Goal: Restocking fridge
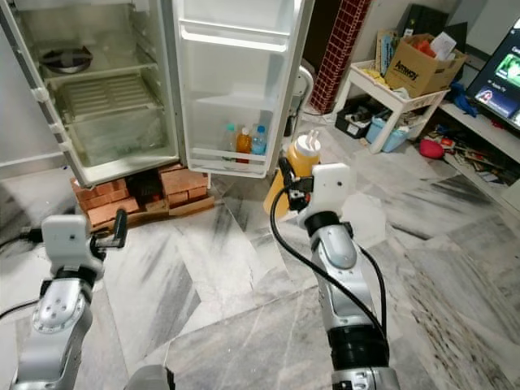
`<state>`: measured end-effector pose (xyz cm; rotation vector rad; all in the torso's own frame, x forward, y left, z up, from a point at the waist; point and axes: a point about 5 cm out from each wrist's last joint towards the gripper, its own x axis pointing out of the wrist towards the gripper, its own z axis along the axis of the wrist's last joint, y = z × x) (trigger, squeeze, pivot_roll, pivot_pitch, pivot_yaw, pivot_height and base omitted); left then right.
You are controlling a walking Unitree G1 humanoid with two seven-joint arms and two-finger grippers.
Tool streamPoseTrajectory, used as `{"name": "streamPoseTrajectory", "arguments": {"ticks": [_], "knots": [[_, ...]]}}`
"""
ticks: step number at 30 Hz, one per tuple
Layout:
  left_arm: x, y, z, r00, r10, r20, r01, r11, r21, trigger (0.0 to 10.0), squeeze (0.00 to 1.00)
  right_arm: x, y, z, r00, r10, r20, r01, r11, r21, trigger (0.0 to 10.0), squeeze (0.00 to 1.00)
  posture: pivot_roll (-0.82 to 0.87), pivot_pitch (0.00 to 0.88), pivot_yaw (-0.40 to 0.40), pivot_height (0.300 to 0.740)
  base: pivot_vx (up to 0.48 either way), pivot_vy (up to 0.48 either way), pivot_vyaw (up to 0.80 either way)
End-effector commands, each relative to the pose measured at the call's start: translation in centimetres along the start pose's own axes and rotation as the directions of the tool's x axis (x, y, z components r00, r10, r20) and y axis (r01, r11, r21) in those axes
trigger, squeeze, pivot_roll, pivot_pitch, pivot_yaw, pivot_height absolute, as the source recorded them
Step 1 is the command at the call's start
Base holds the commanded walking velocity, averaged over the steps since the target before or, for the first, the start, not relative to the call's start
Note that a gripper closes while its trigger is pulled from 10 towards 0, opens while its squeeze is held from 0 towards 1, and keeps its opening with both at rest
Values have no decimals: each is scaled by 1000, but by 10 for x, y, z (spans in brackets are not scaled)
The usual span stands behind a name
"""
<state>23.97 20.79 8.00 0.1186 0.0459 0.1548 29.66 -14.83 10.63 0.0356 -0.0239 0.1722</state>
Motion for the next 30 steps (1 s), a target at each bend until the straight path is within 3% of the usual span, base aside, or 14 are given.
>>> {"name": "streamPoseTrajectory", "arguments": {"ticks": [1, 7, 11, 22, 30], "knots": [[1, -3, 5, 1000, -9, 19, 9, 1000, -3, 10000, 0, 2, -3, 6, 1000, 7, 22, -7, 1000, -5, 10000, 0, 93, 57, -120, 740, 0, 0, 0], [-4, -2, 7, 1000, -15, -7, 15, 1000, 2, 10000, 0, 1, -1, 8, 1000, 16, 24, -16, 1000, 1, 10000, 0, 87, 64, -109, 740, 0, 0, 0], [-8, 0, 6, 1000, -18, -19, 18, 1000, 7, 10000, 0, -2, -1, 7, 999, 23, 28, -23, 1000, -2, 10000, 0, 87, 64, -98, 740, 0, 0, 673], [-3, 2, 3, 999, -33, -31, 34, 999, 36, 10000, 0, -2, 11, 4, 998, 49, 47, -50, 999, 11, 10000, 0, 84, 47, -67, 740, 392, 0, 761], [5, 5, 3, 995, -91, -40, 93, 994, 55, 10000, 0, -5, -4, 2, 997, -54, 58, 54, 998, -14, 10000, 0, 83, 12, -29, 740, 422, 0, 173]]}}
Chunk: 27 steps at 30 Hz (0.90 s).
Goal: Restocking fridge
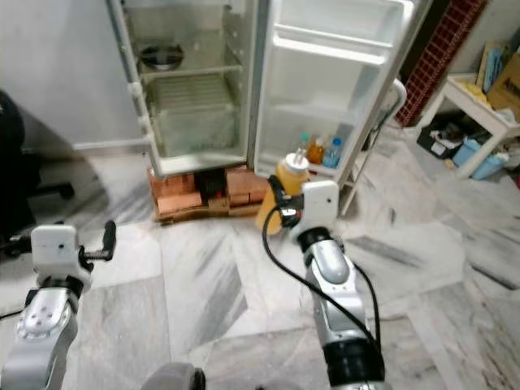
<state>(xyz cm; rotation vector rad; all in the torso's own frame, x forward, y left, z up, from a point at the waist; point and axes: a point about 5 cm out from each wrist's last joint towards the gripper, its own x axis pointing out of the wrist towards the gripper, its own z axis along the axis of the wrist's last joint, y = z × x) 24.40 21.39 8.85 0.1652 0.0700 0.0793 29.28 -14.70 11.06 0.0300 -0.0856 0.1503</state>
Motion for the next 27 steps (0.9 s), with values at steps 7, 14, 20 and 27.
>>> {"name": "streamPoseTrajectory", "arguments": {"ticks": [7, 14, 20, 27], "knots": [[6, 3, -7, 999, -33, -31, 34, 999, 27, 10000, 0, -7, -7, -8, 998, -65, -21, 65, 998, 2, 10000, 0, 79, 9, -35, 740, 438, 0, 0], [-2, 4, -15, 998, -27, -50, 29, 999, 29, 10000, 0, -3, -8, -11, 997, -66, -32, 66, 998, 10, 10000, 0, 100, 16, -52, 740, 439, 0, 0], [-2, -1, -13, 996, -67, -60, 69, 997, 36, 10000, 0, 5, -4, -10, 998, -59, -32, 60, 998, 33, 10000, 0, 119, 30, -71, 740, 460, 0, 0], [-4, -3, -15, 996, -59, -66, 61, 998, 27, 10000, 0, 7, -2, -9, 999, -40, -31, 41, 999, 31, 10000, 0, 116, 36, -78, 740, 465, 0, 0]]}}
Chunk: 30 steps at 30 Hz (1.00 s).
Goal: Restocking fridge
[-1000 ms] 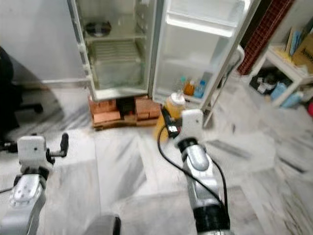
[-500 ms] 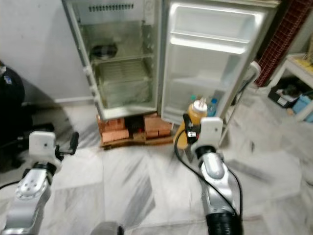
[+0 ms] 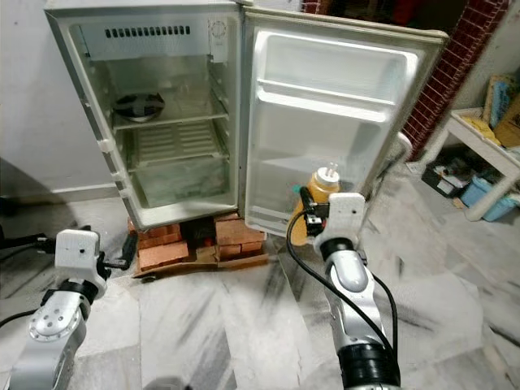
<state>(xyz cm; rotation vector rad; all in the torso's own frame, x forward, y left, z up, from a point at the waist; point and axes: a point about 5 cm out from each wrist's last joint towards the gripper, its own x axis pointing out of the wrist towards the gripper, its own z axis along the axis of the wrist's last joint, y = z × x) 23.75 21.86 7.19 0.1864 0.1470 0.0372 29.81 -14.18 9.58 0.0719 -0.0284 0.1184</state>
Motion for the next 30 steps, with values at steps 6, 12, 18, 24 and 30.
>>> {"name": "streamPoseTrajectory", "arguments": {"ticks": [6, 12, 18, 24, 30], "knots": [[-4, -10, 0, 999, -32, -1, 32, 999, -4, 10000, 0, 3, -8, 5, 1000, -7, 19, 7, 1000, -14, 10000, 0, 125, 40, -85, 740, 465, 0, 0], [-9, 1, -7, 998, -45, -33, 46, 998, 44, 10000, 0, -1, -11, 1, 1000, -10, 3, 10, 1000, -18, 10000, 0, 118, 45, -90, 740, 465, 0, 0], [-1, 28, 4, 998, -65, 6, 64, 996, 59, 10000, 0, 3, -11, 3, 1000, 0, 11, 0, 1000, -27, 10000, 0, 120, 46, -90, 740, 420, 0, 0], [6, 39, 15, 1000, -17, 18, 16, 999, 34, 10000, 0, 5, -12, 4, 1000, -4, 12, 4, 1000, -20, 10000, 0, 122, 50, -96, 740, 327, 0, 0], [-5, 7, 21, 987, -158, 0, 158, 987, 19, 10000, 0, 4, -6, 0, 999, 47, -3, -47, 999, -28, 10000, 0, 136, 50, -110, 740, 0, 0, 0]]}}
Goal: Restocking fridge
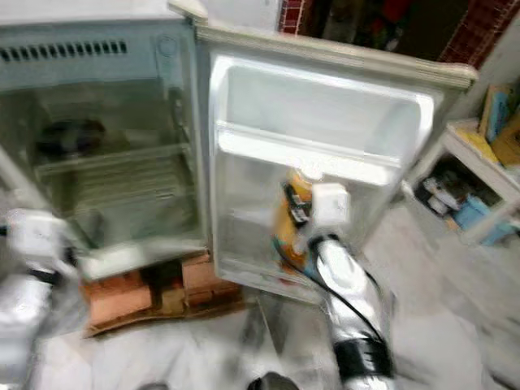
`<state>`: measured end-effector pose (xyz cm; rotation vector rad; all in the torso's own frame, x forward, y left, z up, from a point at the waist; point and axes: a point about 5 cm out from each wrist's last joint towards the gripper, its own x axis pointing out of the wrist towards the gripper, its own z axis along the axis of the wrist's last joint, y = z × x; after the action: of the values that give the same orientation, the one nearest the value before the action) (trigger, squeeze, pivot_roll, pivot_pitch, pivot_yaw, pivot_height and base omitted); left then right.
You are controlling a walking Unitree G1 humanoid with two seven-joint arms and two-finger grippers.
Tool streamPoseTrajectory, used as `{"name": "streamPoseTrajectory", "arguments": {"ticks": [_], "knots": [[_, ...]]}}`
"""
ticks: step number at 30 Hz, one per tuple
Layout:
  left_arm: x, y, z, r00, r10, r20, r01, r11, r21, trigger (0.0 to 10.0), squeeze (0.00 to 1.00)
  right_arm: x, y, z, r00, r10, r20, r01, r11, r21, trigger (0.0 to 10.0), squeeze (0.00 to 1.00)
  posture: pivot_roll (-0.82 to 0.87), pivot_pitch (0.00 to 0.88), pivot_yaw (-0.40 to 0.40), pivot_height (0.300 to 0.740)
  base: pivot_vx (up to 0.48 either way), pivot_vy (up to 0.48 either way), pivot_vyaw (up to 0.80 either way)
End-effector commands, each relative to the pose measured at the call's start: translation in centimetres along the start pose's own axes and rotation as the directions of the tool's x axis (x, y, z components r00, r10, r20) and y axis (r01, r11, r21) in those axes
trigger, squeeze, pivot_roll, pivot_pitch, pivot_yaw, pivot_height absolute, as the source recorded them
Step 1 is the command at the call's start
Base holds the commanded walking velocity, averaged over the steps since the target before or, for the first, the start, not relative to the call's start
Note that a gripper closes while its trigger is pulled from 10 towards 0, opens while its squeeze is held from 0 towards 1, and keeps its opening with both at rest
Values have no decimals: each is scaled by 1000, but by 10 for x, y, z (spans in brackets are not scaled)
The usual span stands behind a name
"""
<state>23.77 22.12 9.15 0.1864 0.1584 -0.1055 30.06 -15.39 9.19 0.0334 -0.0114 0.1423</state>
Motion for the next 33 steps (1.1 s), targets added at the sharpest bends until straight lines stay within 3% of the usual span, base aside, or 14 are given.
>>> {"name": "streamPoseTrajectory", "arguments": {"ticks": [1, 5, 7, 8, 10, 12, 14, 23, 25, 33], "knots": [[-4, -4, 3, 1000, -31, 4, 31, 999, 25, 10000, 0, 3, 7, 4, 999, 25, 20, -26, 1000, 12, 10000, 0, 138, 48, -110, 740, 0, 0, 0], [-4, -19, 8, 997, -63, 42, 61, 997, 49, 10000, 0, 4, 10, 6, 999, 32, 32, -33, 999, 25, 10000, 0, 128, 42, -101, 740, 0, 0, 0], [-3, -26, 9, 998, -33, 52, 32, 999, 13, 10000, 0, 3, 9, 6, 999, 24, 38, -26, 999, 35, 10000, 0, 120, 39, -98, 740, 0, 0, 0], [-3, -31, 11, 997, -36, 75, 30, 997, 73, 10000, 0, 2, 10, 6, 999, 22, 40, -24, 999, 35, 10000, 0, 107, 36, -92, 740, 0, 0, 0], [-6, -29, 12, 995, -23, 99, 12, 994, 109, 10000, 0, 0, 9, 7, 999, 21, 42, -22, 999, 33, 10000, 0, 101, 38, -92, 740, 0, 0, 0], [-9, -19, 7, 995, 75, 70, -78, 997, 30, 10000, 0, -2, 5, 7, 999, 3, 46, -5, 999, 34, 10000, 0, 109, 38, -98, 740, 0, 0, 0], [-17, -8, 2, 985, 165, 48, -166, 986, 11, 10000, 0, -5, -4, 6, 999, -21, 37, 20, 999, 26, 10000, 0, 122, 48, -107, 740, 0, 0, 0], [-32, -26, -5, 996, 73, 46, -77, 993, 94, 10000, 0, -26, -21, -1, 997, -81, 5, 81, 997, 1, 10000, 0, 118, 47, -96, 740, 0, 0, 0], [-30, -29, -5, 997, 49, 52, -55, 991, 122, 10000, 0, -31, -23, -6, 996, -89, -10, 89, 996, -9, 10000, 0, 114, 49, -93, 740, 0, 0, 0], [-21, -25, -5, 998, 44, 44, -48, 993, 111, 10000, 0, -37, -19, -10, 995, -92, -25, 92, 996, 5, 10000, 0, 99, 44, -57, 740, 0, 0, -299]]}}
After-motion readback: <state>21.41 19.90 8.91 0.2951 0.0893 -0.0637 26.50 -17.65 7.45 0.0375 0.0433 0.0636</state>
